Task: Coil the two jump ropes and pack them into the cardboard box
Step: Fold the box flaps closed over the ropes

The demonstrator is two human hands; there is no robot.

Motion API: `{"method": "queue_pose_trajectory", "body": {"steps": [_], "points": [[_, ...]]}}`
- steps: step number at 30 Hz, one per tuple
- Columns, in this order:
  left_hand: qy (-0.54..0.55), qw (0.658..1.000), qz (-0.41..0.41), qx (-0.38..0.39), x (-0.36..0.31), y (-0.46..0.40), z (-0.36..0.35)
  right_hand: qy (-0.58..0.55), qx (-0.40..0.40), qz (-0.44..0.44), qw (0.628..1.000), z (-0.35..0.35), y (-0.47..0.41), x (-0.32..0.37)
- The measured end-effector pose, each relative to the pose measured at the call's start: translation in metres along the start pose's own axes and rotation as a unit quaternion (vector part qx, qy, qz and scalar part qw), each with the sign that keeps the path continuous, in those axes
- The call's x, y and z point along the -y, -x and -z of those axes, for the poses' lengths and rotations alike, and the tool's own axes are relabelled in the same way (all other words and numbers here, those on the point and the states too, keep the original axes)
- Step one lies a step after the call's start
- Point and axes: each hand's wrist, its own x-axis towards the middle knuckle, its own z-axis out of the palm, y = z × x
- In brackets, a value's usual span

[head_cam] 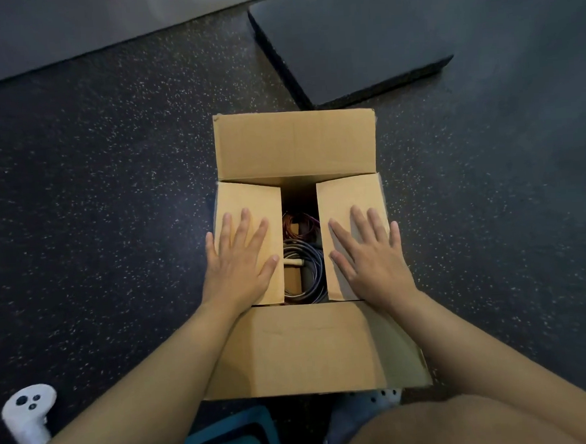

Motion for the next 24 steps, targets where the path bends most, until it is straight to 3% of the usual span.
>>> {"method": "queue_pose_trajectory", "body": {"steps": [24], "points": [[-0.016,0.999,-0.045,-0.013,-0.001,0.003,0.007,0.043,-0.013,0.083,0.996,-0.012,-0.008,-0.027]]}}
